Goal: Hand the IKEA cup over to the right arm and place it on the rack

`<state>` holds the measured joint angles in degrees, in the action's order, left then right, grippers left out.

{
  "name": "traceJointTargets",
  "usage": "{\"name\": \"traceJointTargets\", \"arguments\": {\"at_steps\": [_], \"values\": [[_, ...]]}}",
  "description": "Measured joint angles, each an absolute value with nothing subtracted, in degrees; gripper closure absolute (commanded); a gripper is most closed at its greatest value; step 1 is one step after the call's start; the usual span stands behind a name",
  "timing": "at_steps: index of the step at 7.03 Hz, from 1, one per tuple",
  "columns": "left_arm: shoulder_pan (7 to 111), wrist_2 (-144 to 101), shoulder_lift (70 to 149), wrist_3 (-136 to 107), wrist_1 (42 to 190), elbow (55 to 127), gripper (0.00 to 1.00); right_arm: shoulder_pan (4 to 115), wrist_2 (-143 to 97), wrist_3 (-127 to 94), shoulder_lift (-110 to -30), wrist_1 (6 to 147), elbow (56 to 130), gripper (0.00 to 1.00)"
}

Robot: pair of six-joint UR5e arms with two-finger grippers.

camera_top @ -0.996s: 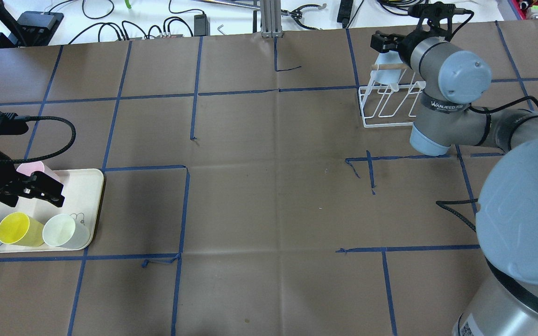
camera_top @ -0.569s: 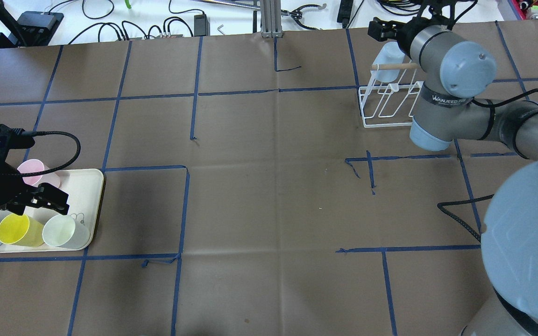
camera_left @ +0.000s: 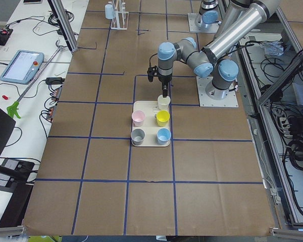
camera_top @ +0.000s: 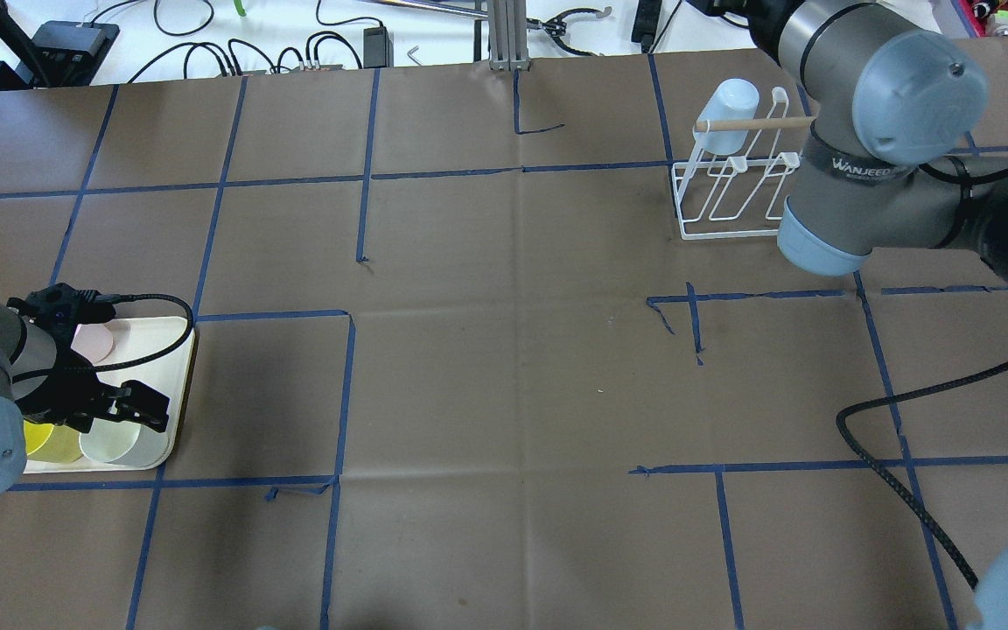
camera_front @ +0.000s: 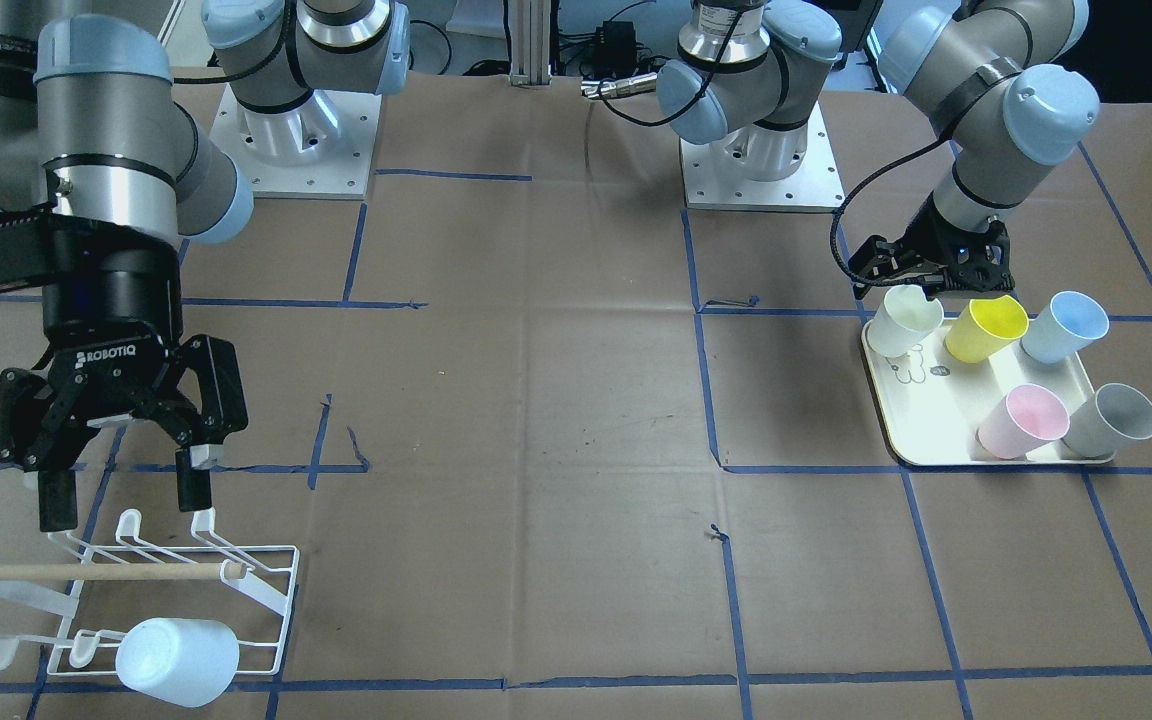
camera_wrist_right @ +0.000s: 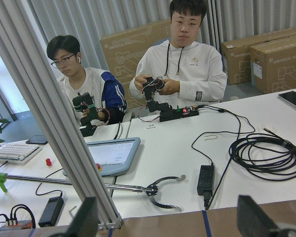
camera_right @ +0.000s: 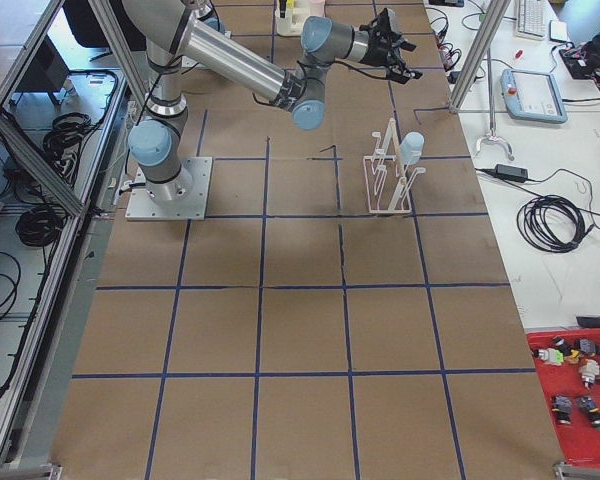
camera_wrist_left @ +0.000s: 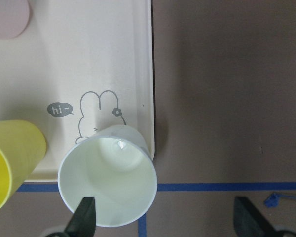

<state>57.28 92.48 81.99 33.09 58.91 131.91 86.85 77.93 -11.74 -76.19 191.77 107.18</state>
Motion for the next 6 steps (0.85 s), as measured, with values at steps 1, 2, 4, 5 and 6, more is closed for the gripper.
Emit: {"name": "traceJointTargets", "arguments": {"at_steps": [1, 2, 4, 5, 6], "values": [[56.8, 92.5, 83.3, 33.2, 57.7, 132.4, 0.03, 88.0, 77.9, -15.7, -78.3, 191.6, 108.8, 0.0], [56.6, 92.5, 84.3, 33.3, 57.1, 132.5, 0.05, 89.3, 78.0, -19.8, -80.3, 191.5, 110.2, 0.0], [56.5, 92.5, 85.1, 33.4, 56.9, 132.6, 0.48, 92.2, 78.3, -29.1, -83.7, 191.8, 113.3, 0.0], [56.4, 92.6, 85.3, 33.5, 56.9, 132.5, 0.75, 93.7, 78.4, -35.7, -85.2, 192.0, 114.9, 0.0], [56.4, 93.1, 85.5, 33.5, 56.9, 132.5, 0.95, 94.8, 78.5, -42.4, -86.7, 192.2, 116.4, 0.0]]}}
